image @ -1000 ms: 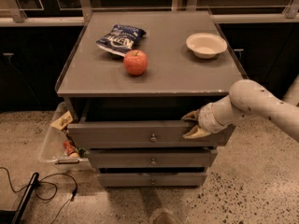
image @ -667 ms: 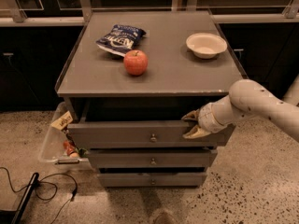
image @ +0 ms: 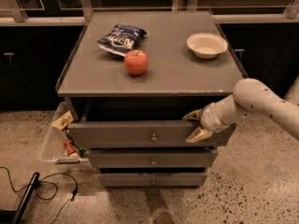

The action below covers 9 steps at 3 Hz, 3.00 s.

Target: Open top drawer

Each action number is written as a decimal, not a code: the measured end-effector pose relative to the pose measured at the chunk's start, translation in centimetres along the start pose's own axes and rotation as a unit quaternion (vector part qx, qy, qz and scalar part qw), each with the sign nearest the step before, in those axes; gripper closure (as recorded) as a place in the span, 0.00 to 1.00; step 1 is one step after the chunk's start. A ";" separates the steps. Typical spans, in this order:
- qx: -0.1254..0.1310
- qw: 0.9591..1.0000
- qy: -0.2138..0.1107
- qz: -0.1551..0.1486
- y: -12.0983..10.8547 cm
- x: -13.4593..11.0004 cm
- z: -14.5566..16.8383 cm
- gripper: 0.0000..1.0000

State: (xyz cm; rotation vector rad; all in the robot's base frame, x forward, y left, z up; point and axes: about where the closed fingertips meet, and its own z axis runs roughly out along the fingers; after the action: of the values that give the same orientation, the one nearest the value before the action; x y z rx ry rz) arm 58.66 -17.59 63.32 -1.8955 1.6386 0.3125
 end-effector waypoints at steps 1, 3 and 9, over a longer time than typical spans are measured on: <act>0.000 1.000 0.000 0.000 0.0 -0.1 -0.1 0.65; -0.004 1.000 0.000 -0.004 1.1 -0.3 -0.6 1.00; -0.015 1.000 -0.016 -0.009 2.9 -0.8 -1.7 1.00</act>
Offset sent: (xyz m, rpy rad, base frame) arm -0.1387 -0.0189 0.0173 -0.0359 0.0163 0.1155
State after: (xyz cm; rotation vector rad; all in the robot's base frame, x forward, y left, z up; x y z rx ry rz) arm 55.33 -18.13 64.24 -1.9171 1.6022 0.3604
